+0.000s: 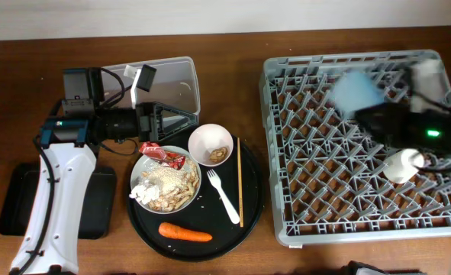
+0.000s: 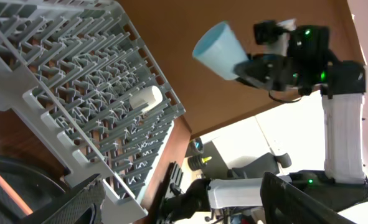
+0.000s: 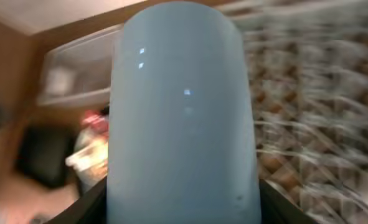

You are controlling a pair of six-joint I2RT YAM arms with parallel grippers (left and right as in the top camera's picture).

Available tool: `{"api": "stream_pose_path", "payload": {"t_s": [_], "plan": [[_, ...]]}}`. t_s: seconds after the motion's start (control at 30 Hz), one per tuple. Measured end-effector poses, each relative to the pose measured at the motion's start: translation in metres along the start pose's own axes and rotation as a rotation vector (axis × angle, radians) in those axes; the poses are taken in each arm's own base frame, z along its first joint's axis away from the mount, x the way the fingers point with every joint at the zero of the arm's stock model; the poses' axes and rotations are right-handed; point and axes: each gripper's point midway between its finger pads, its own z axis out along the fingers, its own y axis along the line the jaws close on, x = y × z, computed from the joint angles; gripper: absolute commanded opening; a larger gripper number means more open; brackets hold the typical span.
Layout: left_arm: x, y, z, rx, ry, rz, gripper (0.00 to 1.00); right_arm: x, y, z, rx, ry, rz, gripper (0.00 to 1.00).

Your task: Sort waste into correct bins and load items into the dishwasher rack

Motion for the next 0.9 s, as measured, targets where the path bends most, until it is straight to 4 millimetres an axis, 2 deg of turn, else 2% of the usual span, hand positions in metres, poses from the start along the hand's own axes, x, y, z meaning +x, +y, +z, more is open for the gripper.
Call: {"api": "stream_pose_path", "payload": {"t_s": [0.07, 0.17, 0.2, 0.23, 0.3, 0.33, 0.47, 0.63, 0.8, 0.87, 0.9], "plan": [[0.001, 0.0, 0.0, -0.001, 0.001, -0.006, 0.79, 0.002, -0.067, -0.027, 0.213, -0.055, 0.198, 0.5], [0.002, 0.001, 0.0, -0.004, 0.003, -0.02, 0.79, 0.014, -0.128, -0.044, 0.415, -0.055, 0.42, 0.5], [0.003, 0.001, 0.0, -0.005, 0.004, -0.024, 0.79, 0.027, -0.166, -0.046, 0.539, -0.011, 0.56, 0.5], [0.002, 0.001, 0.0, -0.005, 0.004, -0.024, 0.79, 0.036, -0.186, -0.045, 0.614, 0.026, 0.631, 0.5], [0.003, 0.001, 0.0, -0.007, 0.004, -0.025, 0.79, 0.045, -0.213, -0.039, 0.699, 0.075, 0.71, 0.5], [0.003, 0.001, 0.0, -0.008, 0.004, -0.025, 0.79, 0.053, -0.229, -0.029, 0.725, 0.128, 0.755, 0.5], [0.003, 0.001, 0.0, -0.008, 0.004, -0.025, 0.79, 0.069, -0.255, -0.006, 0.74, 0.232, 0.844, 0.5], [0.002, 0.003, 0.0, -0.015, 0.003, -0.025, 0.79, 0.085, -0.285, -0.008, 0.762, 0.241, 0.951, 0.51], [0.002, 0.003, 0.0, -0.015, 0.003, -0.025, 0.79, 0.08, -0.288, -0.004, 0.747, 0.201, 0.977, 0.51], [0.002, 0.003, 0.0, -0.016, 0.003, -0.025, 0.79, 0.085, -0.291, 0.006, 0.731, 0.199, 0.997, 0.51], [0.003, 0.004, 0.0, -0.02, 0.003, -0.027, 0.79, 0.092, -0.291, 0.012, 0.719, 0.214, 1.017, 0.55]]}}
